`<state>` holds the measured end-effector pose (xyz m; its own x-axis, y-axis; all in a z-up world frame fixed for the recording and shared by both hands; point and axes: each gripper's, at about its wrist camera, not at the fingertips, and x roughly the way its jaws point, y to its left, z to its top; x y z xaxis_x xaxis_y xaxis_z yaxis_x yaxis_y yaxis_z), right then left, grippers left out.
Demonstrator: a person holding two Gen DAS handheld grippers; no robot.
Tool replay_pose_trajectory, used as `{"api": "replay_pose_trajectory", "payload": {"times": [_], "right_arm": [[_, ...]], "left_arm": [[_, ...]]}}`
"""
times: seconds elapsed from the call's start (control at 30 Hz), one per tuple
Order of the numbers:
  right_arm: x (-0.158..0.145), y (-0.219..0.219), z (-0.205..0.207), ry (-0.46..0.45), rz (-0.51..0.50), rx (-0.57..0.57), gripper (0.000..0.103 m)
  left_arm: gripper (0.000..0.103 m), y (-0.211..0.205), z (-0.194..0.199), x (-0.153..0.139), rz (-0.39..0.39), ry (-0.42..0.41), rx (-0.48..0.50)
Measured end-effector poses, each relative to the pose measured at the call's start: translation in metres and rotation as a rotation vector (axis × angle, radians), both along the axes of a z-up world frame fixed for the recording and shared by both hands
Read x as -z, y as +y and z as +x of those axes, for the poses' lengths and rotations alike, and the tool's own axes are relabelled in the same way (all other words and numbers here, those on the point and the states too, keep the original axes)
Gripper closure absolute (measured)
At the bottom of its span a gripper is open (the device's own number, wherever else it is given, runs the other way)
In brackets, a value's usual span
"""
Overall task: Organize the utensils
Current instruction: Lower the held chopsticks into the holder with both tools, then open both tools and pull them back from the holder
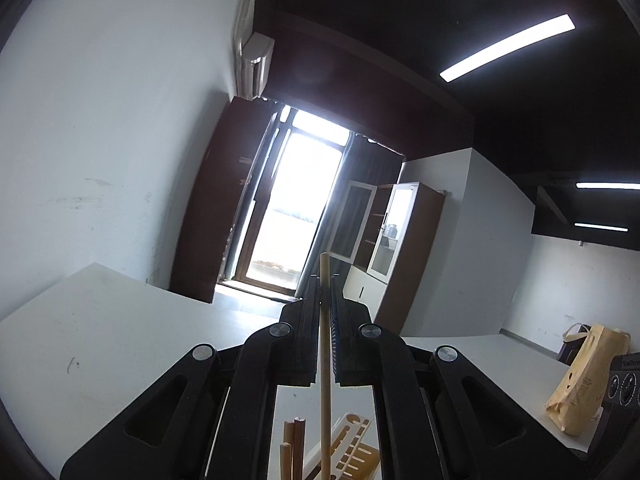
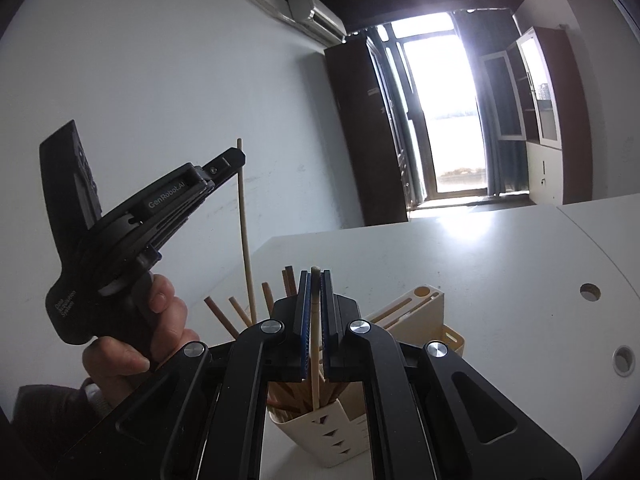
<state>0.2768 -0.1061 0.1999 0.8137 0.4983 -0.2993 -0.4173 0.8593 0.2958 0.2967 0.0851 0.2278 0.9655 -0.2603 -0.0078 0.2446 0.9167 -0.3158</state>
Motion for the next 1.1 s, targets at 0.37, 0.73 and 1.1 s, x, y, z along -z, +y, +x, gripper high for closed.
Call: {"api": "replay_pose_trajectory", "payload": {"times": [0.37,0.73,1.1], "right_arm": [[0.026,0.022,-0.02,0.044,-0.057,-0.065,0.098],[0.054,0.041,-0.038,0.12,-0.15,-0.073,0.097],[0.052,0.036,-0.097,0.023,-0.279,-0.042,0.048]], "left_arm": [[0.099,0.009,-0.017,0.049,-0.017,0.065,0.032],[0.097,0.008,-0.034,0.081,0.145,0.251,-0.021],[0.027,0.011,-0.1,0.086,0.254,0.297,-0.045]]}}
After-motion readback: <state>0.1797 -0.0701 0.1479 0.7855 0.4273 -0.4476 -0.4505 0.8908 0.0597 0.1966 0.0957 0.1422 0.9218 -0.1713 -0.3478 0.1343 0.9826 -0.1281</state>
